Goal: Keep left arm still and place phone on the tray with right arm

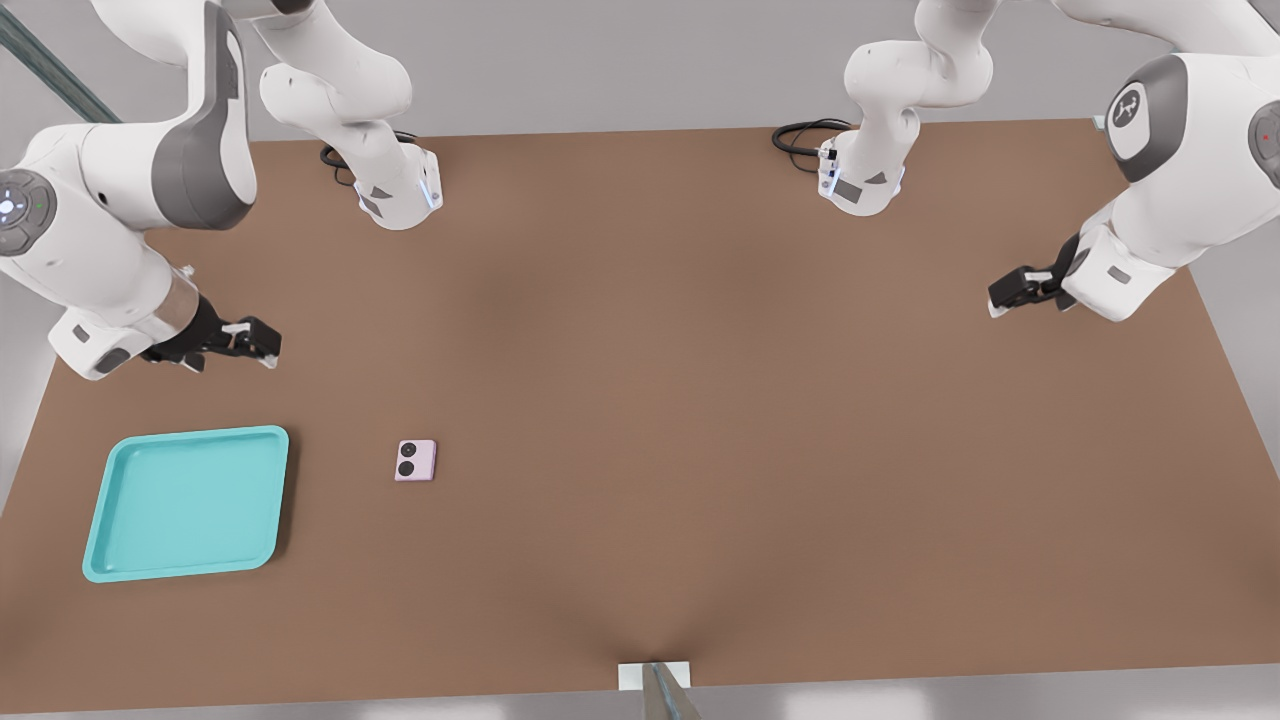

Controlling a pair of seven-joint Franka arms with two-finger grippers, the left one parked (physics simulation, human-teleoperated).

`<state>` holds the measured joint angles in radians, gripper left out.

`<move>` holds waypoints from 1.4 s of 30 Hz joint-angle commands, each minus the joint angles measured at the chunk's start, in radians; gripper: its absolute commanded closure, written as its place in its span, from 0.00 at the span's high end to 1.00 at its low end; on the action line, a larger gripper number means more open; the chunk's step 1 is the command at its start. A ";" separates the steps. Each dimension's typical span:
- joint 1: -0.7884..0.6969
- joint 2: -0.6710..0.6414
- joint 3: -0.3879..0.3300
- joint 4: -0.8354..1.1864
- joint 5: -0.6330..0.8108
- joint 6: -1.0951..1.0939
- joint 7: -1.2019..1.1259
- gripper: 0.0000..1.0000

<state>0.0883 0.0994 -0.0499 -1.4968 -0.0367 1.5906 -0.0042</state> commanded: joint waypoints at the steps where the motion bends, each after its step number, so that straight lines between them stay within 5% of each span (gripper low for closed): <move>1: -0.001 -0.001 -0.001 0.001 0.000 0.055 0.001 1.00; 4: 0.031 0.035 0.010 -0.003 0.000 0.087 0.036 1.00; 8: 0.059 0.137 0.096 -0.183 0.005 0.388 0.147 1.00; 18: 0.070 0.436 0.087 -0.206 0.009 0.680 0.202 1.00; 42: 0.024 0.554 0.090 -0.342 0.129 0.807 0.187 1.00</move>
<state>0.1122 0.6540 0.0380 -1.8400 0.0880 2.3801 0.1691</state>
